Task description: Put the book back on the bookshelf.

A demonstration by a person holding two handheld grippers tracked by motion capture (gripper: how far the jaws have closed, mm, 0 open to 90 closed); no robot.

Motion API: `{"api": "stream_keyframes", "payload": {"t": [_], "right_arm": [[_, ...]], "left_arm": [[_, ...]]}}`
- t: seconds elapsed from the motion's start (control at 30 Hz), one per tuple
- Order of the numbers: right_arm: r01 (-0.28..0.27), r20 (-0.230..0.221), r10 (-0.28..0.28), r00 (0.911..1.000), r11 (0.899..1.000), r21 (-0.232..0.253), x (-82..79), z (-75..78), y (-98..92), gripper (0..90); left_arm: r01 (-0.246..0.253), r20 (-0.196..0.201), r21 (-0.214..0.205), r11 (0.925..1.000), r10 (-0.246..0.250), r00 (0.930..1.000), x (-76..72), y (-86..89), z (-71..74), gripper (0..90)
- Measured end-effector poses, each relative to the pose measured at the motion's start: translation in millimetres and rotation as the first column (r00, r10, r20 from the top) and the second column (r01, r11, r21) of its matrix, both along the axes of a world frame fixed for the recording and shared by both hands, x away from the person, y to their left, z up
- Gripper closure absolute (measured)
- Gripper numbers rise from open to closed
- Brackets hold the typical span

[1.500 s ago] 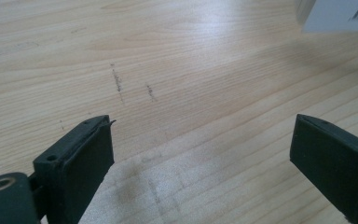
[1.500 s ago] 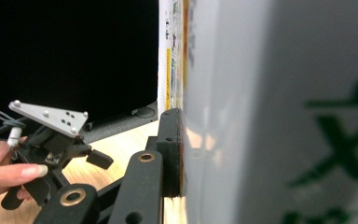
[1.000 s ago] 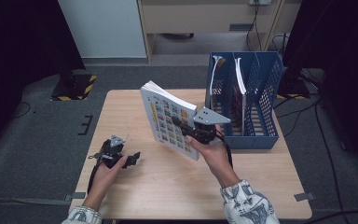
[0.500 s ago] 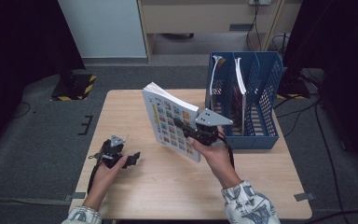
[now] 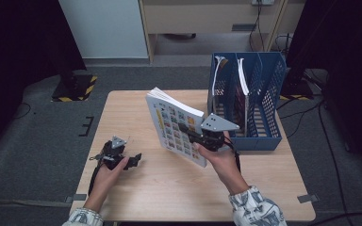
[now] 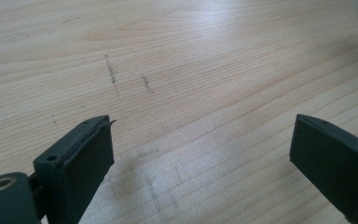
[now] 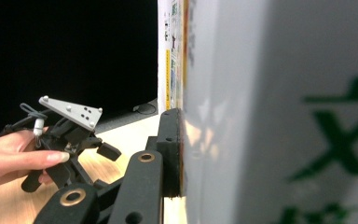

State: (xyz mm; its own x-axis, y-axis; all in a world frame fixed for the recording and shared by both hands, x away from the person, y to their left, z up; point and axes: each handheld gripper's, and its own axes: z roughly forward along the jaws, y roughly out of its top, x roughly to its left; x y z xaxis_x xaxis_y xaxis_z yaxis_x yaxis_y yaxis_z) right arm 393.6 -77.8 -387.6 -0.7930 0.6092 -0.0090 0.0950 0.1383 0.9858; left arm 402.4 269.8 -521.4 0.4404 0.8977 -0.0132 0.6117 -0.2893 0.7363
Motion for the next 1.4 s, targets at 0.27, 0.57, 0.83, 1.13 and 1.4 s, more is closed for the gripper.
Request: {"api": "stream_keyframes", "payload": {"t": [0.27,0.57,0.83,1.13,1.4], "right_arm": [[0.003,-0.003,-0.003,1.0,1.0,-0.008,-6.6,-2.6,-7.0,73.8],[0.005,0.006,-0.004,1.0,1.0,-0.01,-12.6,-2.2,-16.5,73.8],[0.011,0.005,-0.011,0.9999,1.0,-0.015,-19.2,-4.8,-28.3,73.8],[0.023,-0.008,-0.023,0.9997,0.999,-0.024,-23.0,-9.9,-38.2,73.8],[0.037,-0.007,-0.038,0.9993,0.999,-0.014,-25.0,-8.4,-50.4,73.8]], "left_arm": [[0.002,-0.002,0.003,1.0,-0.002,1.0,-0.1,-0.2,0.0,5.8],[0.0,-0.002,0.005,1.0,0.0,1.0,0.4,-0.6,-0.9,5.8],[0.005,-0.004,0.013,0.9999,-0.005,1.0,0.2,-1.1,-1.1,5.8],[0.006,-0.005,0.013,0.9999,-0.006,1.0,0.4,-1.3,-1.5,5.8],[0.007,-0.006,0.014,0.9999,-0.007,1.0,0.4,-1.6,-1.6,5.8]]}}
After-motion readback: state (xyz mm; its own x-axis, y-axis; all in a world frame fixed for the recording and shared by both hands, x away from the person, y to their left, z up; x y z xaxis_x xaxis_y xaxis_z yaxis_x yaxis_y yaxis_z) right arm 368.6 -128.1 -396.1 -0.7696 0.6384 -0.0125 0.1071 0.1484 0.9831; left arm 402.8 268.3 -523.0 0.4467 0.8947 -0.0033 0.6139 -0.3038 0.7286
